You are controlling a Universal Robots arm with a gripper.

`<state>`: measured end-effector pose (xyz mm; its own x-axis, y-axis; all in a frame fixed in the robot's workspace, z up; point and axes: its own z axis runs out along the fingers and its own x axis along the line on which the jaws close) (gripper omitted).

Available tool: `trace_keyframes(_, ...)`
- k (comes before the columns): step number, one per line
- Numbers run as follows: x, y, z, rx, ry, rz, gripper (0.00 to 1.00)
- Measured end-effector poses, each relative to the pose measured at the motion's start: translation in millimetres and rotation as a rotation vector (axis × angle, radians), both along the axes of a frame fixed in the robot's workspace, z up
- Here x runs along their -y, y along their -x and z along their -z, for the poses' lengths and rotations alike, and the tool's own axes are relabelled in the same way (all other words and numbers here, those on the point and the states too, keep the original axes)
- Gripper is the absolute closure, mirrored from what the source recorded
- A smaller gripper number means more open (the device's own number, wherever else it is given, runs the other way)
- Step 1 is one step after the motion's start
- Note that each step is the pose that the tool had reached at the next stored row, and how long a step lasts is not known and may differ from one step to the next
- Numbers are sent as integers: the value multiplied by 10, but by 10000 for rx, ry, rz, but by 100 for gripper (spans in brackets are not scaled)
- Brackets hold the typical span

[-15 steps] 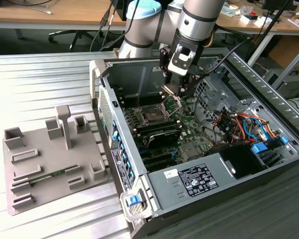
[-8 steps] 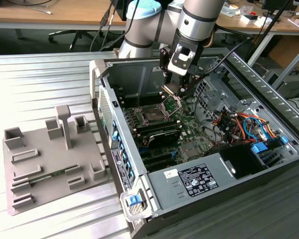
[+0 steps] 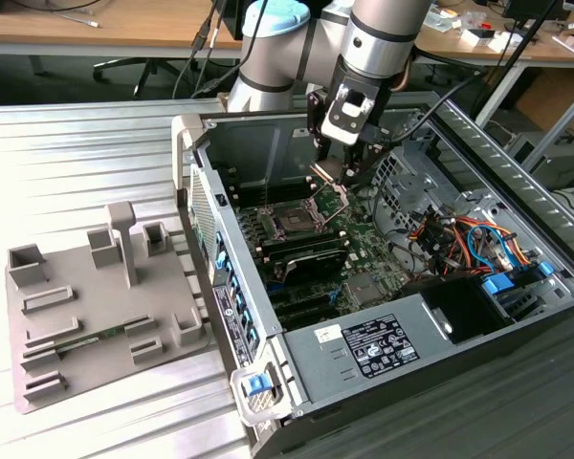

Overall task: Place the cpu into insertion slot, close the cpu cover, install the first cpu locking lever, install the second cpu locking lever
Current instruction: 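Place the cpu into insertion slot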

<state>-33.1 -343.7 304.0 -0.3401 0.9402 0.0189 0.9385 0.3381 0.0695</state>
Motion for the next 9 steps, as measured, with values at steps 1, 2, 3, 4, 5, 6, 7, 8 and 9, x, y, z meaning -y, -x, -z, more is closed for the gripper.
trace_keyframes(1, 0, 0, 0, 0, 0, 18, 45)
trace_keyframes(2, 0, 0, 0, 0, 0, 38, 45)
trace_keyframes(3, 0, 0, 0, 0, 0, 50, 45)
trace_keyframes(4, 0, 0, 0, 0, 0, 60, 45)
trace_keyframes(5, 0, 0, 0, 0, 1, 73, 45)
trace_keyframes(6, 0, 0, 0, 0, 0, 85, 45)
trace_keyframes(7, 0, 0, 0, 0, 0, 98, 45)
trace_keyframes(8, 0, 0, 0, 0, 1, 110, 45)
trace_keyframes(9, 0, 0, 0, 0, 0, 126, 45)
